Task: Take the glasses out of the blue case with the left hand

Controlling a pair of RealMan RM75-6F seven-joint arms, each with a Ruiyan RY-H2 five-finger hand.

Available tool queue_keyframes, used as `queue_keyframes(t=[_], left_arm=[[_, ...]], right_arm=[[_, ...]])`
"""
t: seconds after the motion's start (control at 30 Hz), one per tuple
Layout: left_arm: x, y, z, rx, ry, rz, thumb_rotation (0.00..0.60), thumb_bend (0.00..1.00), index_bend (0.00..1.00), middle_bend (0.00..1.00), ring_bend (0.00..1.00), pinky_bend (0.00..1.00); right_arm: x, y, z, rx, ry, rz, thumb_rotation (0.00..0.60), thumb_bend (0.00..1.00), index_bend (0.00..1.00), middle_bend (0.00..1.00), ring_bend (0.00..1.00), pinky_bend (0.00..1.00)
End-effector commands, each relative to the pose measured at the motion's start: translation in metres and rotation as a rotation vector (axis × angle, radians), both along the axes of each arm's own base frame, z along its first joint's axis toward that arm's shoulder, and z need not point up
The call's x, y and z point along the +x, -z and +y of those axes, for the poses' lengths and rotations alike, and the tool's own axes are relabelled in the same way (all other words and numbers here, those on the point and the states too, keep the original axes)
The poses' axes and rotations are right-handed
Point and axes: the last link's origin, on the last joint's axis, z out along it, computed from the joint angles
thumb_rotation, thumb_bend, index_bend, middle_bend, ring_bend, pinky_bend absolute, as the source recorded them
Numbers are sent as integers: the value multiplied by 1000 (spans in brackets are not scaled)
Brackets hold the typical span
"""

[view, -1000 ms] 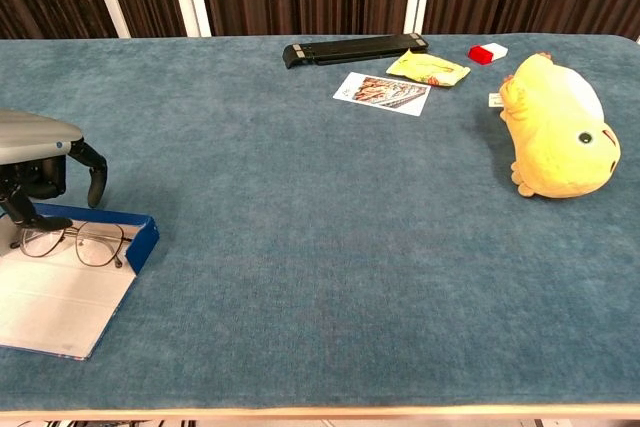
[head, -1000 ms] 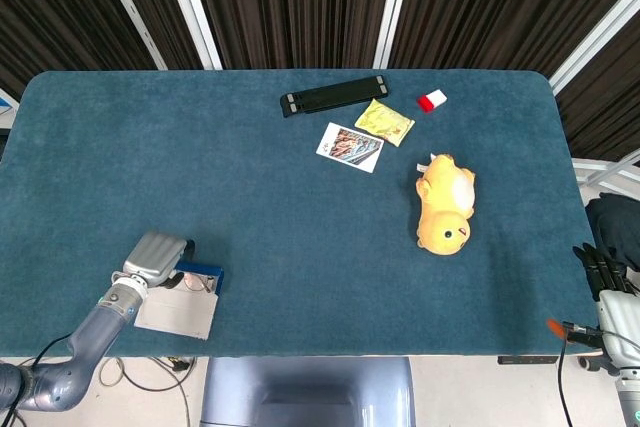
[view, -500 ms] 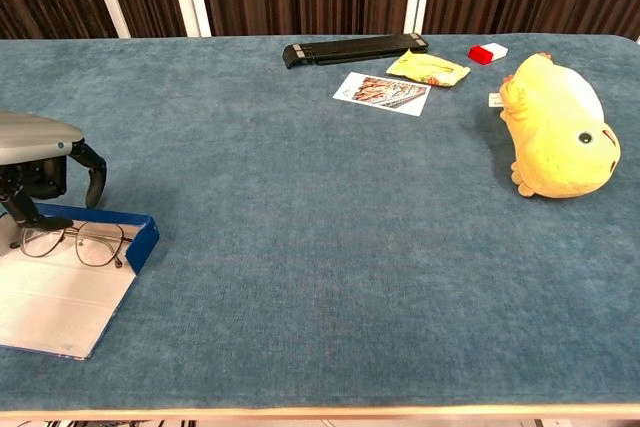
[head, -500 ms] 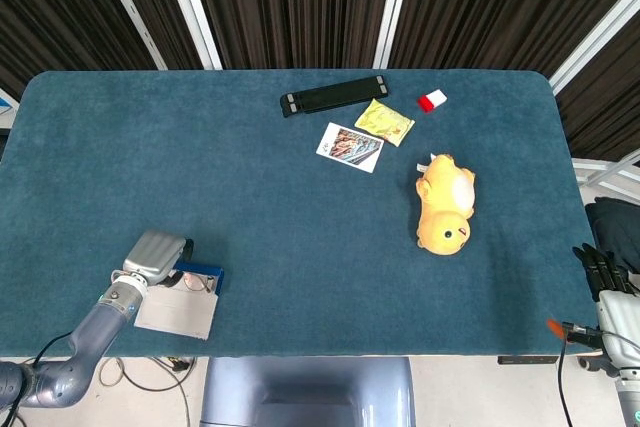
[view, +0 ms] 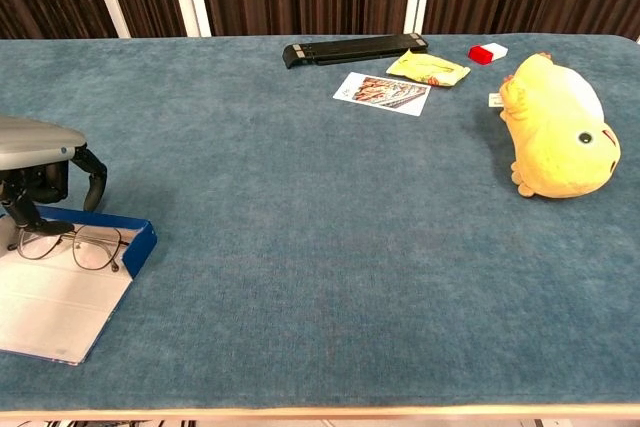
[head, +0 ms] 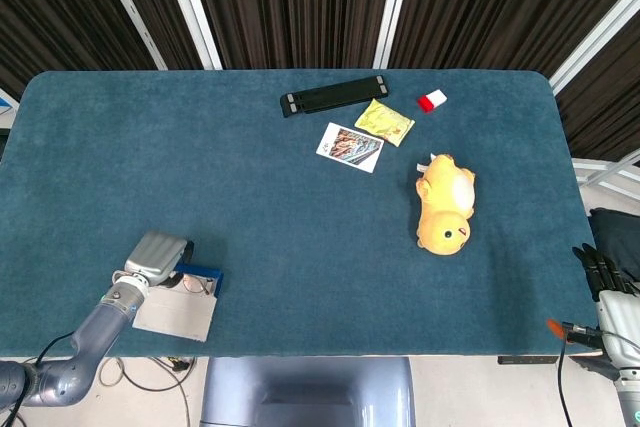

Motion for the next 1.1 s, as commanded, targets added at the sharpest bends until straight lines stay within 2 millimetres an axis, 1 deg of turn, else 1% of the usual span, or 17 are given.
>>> queue_keyframes(t=[0.03,0.2,0.37,0.5,0.57,0.83,1.0,1.1], left_arm=[[0,0,0,4,0,-2,600,349,577,974,871,969],[3,-4,4,31,2,-20,600,352,589,979,873,969],[7,-10,14,93,-1,-47,600,353,591,980,875,969],[9,-12,28,152,-3,-56,600,353,592,980,874,969],[10,-12,39,186,-2,-52,600,354,592,980,874,969],[10,-4,72,282,-23,-52,600,353,591,979,875,969],[12,-1,89,355,-12,-61,600,354,592,979,875,969],[13,0,96,392,8,-63,600,353,592,981,876,969]], right_arm=[[0,0,0,0,0,-1,600,158,0,0,0,200],[0,0,0,0,1,-3,600,159,0,0,0,200],[0,0,0,1,1,-5,600,159,0,0,0,199],[0,0,0,1,2,-5,600,158,0,0,0,200],[0,0,0,2,3,-6,600,158,0,0,0,200],[-1,0,-1,2,8,-6,600,158,0,0,0,199],[-1,0,-1,2,10,-7,600,158,0,0,0,200],[-1,0,-2,3,13,-8,600,158,0,0,0,199]])
